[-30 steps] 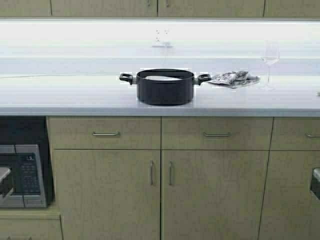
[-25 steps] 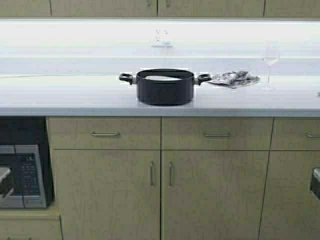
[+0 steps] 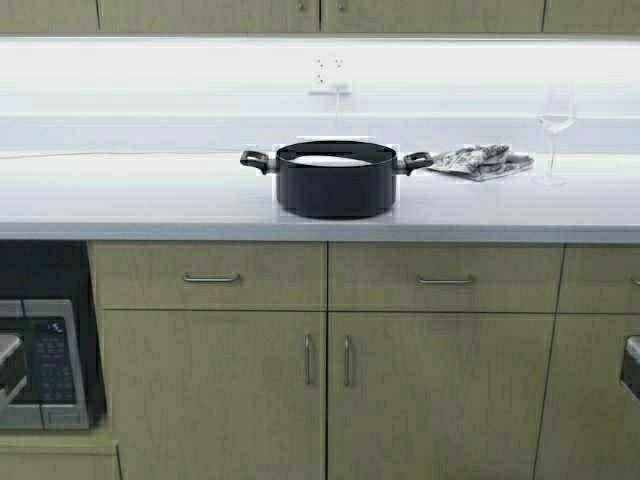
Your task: Open the cabinet, put the pot inside, then close it
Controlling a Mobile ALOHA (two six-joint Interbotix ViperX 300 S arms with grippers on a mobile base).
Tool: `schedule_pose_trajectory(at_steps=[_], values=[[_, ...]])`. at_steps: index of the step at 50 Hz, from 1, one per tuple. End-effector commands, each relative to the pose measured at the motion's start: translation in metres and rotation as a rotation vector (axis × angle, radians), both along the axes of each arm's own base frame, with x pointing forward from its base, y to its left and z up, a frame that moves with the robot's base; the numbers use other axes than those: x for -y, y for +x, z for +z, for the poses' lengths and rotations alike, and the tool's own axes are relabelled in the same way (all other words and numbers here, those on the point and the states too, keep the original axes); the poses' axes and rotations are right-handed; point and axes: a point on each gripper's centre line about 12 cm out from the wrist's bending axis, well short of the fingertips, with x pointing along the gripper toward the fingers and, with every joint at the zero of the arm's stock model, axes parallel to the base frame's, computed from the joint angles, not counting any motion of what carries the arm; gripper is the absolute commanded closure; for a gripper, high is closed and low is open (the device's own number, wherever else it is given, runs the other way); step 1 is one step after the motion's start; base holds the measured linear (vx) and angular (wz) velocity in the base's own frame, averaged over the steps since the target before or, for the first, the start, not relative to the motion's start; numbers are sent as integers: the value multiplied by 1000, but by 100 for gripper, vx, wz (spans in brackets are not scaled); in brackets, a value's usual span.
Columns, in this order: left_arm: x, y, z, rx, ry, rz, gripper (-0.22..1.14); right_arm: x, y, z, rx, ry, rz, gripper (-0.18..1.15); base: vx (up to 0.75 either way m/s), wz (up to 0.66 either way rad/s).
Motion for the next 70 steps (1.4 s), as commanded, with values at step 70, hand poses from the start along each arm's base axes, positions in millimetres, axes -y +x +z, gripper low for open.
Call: schedule_pose_trajectory(at_steps=[70], values=[[24,-12,10,54,-52,-128,89,-11,-13,19,89,73,72,92,28,1]])
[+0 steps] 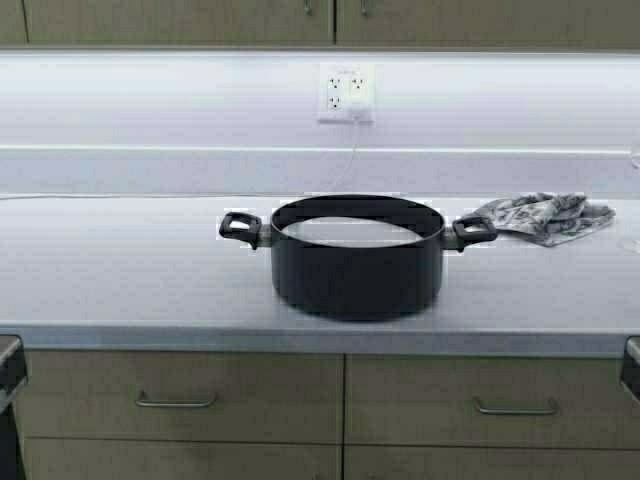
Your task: Open the cabinet, put the pot inside, then close it
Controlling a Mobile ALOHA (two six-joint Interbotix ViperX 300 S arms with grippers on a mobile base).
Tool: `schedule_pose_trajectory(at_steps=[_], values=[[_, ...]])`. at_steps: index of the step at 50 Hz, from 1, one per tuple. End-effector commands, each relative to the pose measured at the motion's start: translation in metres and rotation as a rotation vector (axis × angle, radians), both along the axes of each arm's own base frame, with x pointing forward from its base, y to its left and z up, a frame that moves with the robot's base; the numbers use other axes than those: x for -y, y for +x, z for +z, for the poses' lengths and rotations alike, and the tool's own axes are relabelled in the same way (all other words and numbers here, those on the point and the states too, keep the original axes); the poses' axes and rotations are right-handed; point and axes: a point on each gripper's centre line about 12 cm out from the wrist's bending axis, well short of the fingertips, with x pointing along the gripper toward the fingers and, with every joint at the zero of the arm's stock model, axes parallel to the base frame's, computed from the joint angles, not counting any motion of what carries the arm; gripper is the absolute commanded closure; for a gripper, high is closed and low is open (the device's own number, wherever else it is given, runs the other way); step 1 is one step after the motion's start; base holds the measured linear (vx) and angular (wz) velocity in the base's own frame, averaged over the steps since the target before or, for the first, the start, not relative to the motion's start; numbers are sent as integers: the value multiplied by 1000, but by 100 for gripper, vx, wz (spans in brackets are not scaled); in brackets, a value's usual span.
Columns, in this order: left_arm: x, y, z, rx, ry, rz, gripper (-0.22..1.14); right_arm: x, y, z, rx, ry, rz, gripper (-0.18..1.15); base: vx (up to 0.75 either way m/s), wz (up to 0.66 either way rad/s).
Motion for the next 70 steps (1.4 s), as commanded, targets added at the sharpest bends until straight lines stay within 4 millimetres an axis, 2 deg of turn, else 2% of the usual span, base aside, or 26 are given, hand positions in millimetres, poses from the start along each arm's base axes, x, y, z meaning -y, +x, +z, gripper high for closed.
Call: schedule_pose_trajectory(at_steps=[1,5,8,12,17,19,22,24,30,39,43,54,62,66,70], values=[[16,-7,8,42,-24,-86,89,-6,-12,21,90,70,36,91,16,6],[17,-11,10,65,-26,-94,89,-5,-19,27,121,96,40,86,15,4],[17,-11,13,77,-15,-96,87,-6,-19,26,119,93,42,74,13,1],[19,-10,20,96,29,-102,73,-10,-18,28,123,93,66,42,10,-1],[22,-4,39,103,86,-109,41,-23,-15,38,135,66,132,-4,7,0],[23,1,46,74,117,-105,28,-28,-13,41,133,48,158,-13,5,1],[23,12,53,11,143,-98,13,-36,-6,48,134,21,193,-9,4,1],[24,19,54,-27,159,-97,9,-40,0,50,124,7,205,-5,3,1],[34,35,50,-62,191,-132,8,-50,19,52,92,-45,226,-7,2,0],[61,62,35,-112,194,-218,9,-67,43,58,69,-64,266,-7,0,0],[82,73,30,-134,190,-278,8,-75,52,60,59,-30,281,-7,0,0],[145,112,33,-159,134,-402,9,-106,74,49,29,-6,354,-7,0,0],[192,147,17,-145,279,-477,9,-136,101,40,105,-69,390,-7,0,0],[212,156,10,-124,341,-504,9,-147,118,30,113,-73,355,-7,0,0],[223,162,11,-97,280,-493,9,-155,130,22,99,-39,293,-7,0,0]])
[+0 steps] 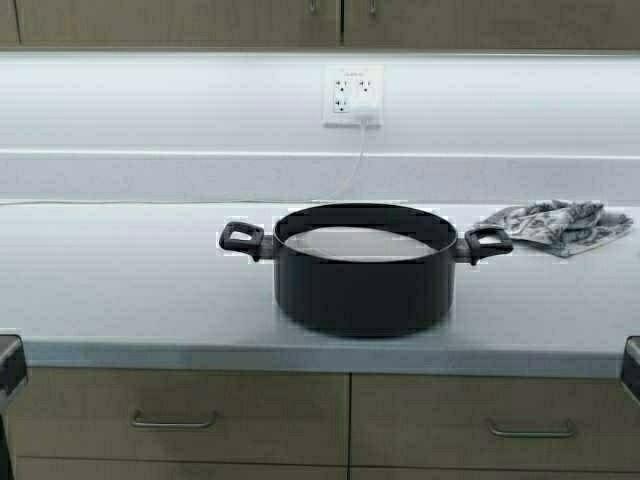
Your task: Open the cabinet, put the pot inside, then close it
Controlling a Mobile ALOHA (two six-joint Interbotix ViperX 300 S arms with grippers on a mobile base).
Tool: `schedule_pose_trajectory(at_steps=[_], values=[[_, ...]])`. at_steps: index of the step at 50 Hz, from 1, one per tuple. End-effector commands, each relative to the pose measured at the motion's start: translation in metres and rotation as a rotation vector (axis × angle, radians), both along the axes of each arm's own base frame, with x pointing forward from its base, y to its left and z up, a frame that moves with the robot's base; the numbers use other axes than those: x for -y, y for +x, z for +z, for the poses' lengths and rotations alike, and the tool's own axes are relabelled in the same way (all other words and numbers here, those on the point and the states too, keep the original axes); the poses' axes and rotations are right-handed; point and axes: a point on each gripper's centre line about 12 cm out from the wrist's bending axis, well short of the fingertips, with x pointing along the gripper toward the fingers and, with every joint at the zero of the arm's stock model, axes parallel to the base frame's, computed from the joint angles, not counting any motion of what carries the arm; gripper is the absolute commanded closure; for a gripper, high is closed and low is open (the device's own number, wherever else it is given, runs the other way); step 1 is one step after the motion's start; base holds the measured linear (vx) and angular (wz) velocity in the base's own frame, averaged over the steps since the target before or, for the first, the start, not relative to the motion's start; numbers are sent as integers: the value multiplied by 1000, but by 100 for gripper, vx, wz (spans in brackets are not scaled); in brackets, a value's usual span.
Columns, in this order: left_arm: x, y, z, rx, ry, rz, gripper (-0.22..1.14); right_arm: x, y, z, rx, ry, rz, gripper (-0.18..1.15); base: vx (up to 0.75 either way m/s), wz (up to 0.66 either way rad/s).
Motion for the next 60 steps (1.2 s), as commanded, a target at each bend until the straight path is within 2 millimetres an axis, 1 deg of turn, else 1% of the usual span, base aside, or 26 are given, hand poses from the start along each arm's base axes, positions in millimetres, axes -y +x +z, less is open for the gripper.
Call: schedule_pose_trajectory(at_steps=[1,5,6,11,16,20,24,30,36,42,46,52,57,60], values=[[22,11,13,56,-111,9,9,-13,21,0,5,79,-88,-7,0,0],[22,19,12,69,-234,98,9,-23,29,0,-14,101,-145,-7,0,0],[22,21,10,75,-242,118,9,-26,31,1,-15,103,-157,-7,0,0],[25,26,1,114,-230,222,9,-37,40,7,-13,100,-207,-7,0,0],[29,29,-6,167,-190,342,9,-44,54,16,-24,141,-250,-7,0,0],[31,35,-9,150,-245,423,8,-50,67,24,-33,197,-274,-7,0,0],[36,40,-10,138,-271,418,8,-56,76,32,-27,218,-275,-7,0,0],[43,42,-10,167,-275,375,8,-62,87,44,-30,219,-256,-7,0,0],[47,46,-12,200,-299,372,7,-60,101,43,-42,197,-265,-7,0,0],[49,54,-16,199,-340,389,4,-56,109,41,-45,194,-281,-7,0,0],[48,63,-23,190,-348,404,1,-53,115,38,-46,187,-294,-7,0,0],[45,81,-31,190,-356,432,-3,-50,125,41,-35,184,-309,-7,0,0],[43,94,-30,204,-371,454,-3,-52,134,40,-28,171,-315,-7,0,0],[45,101,-29,212,-380,457,-3,-54,138,36,-25,165,-322,-7,0,0]])
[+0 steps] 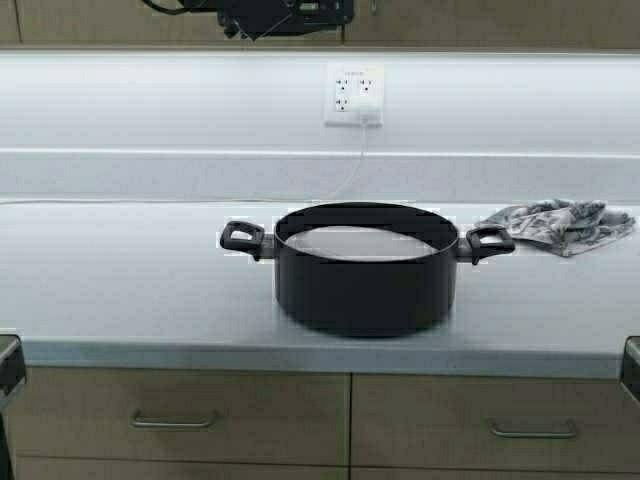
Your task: Open the cabinet, put the pot inside, then close it
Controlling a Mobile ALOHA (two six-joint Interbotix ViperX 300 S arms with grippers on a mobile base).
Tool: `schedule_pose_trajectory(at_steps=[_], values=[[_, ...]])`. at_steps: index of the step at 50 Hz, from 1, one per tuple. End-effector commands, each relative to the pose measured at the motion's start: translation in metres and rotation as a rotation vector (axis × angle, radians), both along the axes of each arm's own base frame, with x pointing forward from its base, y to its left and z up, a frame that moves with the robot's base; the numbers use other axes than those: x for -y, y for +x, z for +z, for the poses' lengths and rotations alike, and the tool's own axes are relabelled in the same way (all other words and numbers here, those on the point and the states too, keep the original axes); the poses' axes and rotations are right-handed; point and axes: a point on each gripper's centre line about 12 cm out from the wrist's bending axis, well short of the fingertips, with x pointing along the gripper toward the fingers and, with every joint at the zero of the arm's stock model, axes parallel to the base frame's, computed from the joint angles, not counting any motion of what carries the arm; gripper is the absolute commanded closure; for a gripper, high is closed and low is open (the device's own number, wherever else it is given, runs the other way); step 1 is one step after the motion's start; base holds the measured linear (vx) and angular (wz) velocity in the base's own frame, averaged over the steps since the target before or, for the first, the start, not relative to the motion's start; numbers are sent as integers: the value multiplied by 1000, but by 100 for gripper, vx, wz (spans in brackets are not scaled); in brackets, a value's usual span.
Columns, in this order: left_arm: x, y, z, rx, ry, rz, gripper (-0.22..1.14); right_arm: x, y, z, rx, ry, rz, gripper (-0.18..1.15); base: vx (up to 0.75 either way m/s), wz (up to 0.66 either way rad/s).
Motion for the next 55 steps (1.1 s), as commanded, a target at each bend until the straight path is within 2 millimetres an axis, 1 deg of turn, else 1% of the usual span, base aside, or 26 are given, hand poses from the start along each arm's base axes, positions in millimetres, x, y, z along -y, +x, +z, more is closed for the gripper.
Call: schedule_pose_trajectory(at_steps=[1,5,13,19,24,35,41,45,48,51,55], values=[[5,14,24,67,-42,11,-3,-2,7,13,41,9,-12,-7,0,0],[9,25,26,84,-55,18,-3,-4,13,8,47,5,-32,-7,0,0],[16,42,27,105,-74,25,-3,-3,24,8,87,2,-95,-7,0,0],[19,50,28,120,-84,31,-3,-7,34,4,79,5,-111,-6,0,0],[13,56,29,131,-89,47,-3,-10,39,4,83,10,-114,-6,0,0],[12,63,31,143,-94,56,-3,-14,48,-1,74,25,-121,-6,0,0],[15,69,28,148,-88,55,1,-15,51,-4,69,34,-124,-1,0,0],[18,72,27,147,-87,50,9,-16,53,-3,73,38,-126,10,0,0],[19,73,27,147,-84,48,21,-15,53,-2,73,50,-134,23,0,0],[19,73,26,145,-83,49,40,-14,53,-2,70,67,-145,41,0,0],[20,73,26,137,-77,41,73,-13,53,-1,69,69,-147,68,0,0]])
